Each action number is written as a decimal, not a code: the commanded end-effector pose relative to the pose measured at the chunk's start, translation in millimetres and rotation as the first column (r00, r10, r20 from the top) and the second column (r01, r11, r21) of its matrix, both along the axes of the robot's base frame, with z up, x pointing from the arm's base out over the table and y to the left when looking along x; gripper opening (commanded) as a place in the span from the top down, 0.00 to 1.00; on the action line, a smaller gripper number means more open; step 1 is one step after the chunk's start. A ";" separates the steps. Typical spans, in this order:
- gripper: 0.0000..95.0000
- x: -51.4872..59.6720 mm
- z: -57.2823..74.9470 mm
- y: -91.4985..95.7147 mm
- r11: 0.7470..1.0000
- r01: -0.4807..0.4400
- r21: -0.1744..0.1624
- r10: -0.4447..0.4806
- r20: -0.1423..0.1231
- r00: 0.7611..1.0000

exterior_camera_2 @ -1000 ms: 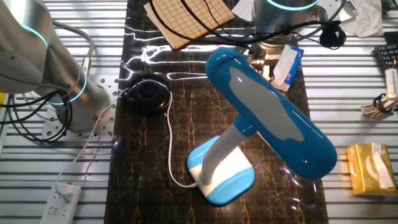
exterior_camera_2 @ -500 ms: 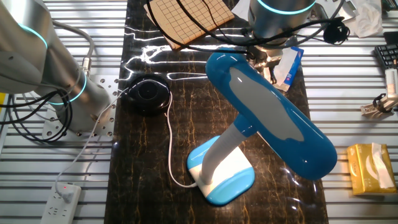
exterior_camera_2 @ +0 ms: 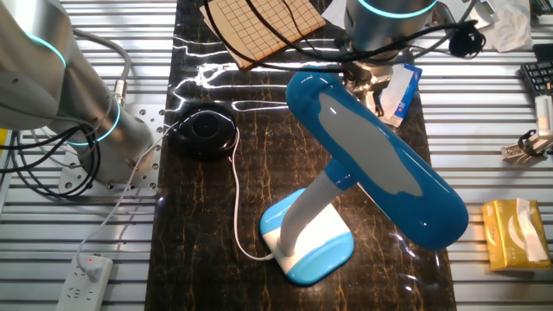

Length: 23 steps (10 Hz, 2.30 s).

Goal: Turn off the desk lamp by pressing the button

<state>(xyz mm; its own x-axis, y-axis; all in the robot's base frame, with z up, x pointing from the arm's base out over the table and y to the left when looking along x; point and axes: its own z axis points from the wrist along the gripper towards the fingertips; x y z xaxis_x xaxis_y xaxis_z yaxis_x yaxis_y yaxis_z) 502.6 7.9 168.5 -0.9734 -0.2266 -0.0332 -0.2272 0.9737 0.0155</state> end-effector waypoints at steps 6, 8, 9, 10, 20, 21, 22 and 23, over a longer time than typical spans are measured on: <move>1.00 11.8 8.2 21.3 0.999 0.023 -0.025 -0.024 -0.021 1.000; 1.00 22.3 7.1 37.0 0.998 0.016 -0.060 -0.019 -0.038 0.999; 1.00 29.5 7.0 44.5 0.997 0.010 -0.074 -0.015 -0.065 0.998; 1.00 41.4 9.3 51.7 0.995 -0.013 -0.096 0.002 -0.115 0.993; 1.00 89.7 -20.1 21.6 0.869 -0.386 -0.309 0.282 -0.331 0.901; 1.00 90.4 -23.5 14.8 0.860 -0.406 -0.310 0.299 -0.340 0.892; 1.00 91.5 -32.1 1.6 0.847 -0.439 -0.300 0.329 -0.352 0.876; 1.00 91.6 -37.5 -5.8 0.841 -0.456 -0.292 0.346 -0.357 0.868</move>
<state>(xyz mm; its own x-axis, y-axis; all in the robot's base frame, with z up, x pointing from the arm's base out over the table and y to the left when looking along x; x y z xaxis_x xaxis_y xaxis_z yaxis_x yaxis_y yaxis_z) 594.4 9.3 135.6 -0.7631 -0.5242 0.3780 -0.6190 0.7609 -0.1943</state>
